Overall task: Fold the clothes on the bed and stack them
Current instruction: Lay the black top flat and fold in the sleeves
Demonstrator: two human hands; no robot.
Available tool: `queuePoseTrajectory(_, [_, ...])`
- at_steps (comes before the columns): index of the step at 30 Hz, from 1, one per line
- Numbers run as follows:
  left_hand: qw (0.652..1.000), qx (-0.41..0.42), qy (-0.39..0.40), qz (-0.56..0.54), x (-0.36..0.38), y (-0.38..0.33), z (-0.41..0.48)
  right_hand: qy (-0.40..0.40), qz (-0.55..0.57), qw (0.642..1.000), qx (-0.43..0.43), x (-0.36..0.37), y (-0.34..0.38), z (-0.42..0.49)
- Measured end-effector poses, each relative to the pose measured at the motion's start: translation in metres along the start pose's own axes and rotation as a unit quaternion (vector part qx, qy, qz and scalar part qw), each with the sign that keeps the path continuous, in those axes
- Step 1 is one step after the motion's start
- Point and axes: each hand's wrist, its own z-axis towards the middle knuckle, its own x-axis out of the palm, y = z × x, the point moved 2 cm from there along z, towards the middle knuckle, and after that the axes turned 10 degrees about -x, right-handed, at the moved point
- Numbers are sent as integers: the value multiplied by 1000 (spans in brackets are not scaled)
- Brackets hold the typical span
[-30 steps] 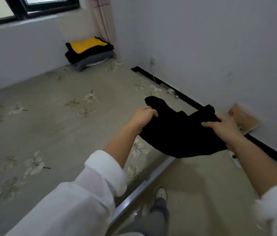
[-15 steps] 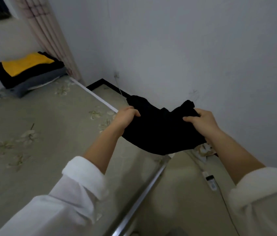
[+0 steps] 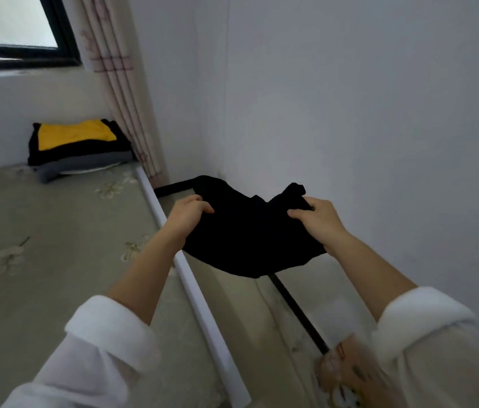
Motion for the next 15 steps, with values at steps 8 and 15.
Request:
queuePoseTrajectory(8, [996, -7, -79, -35, 14, -39, 64, 76, 17, 997, -31, -3, -2, 131])
queuePoseTrajectory(15, [988, -38, -124, -80, -7, -61, 155, 145, 16, 988, -52, 43, -10, 246])
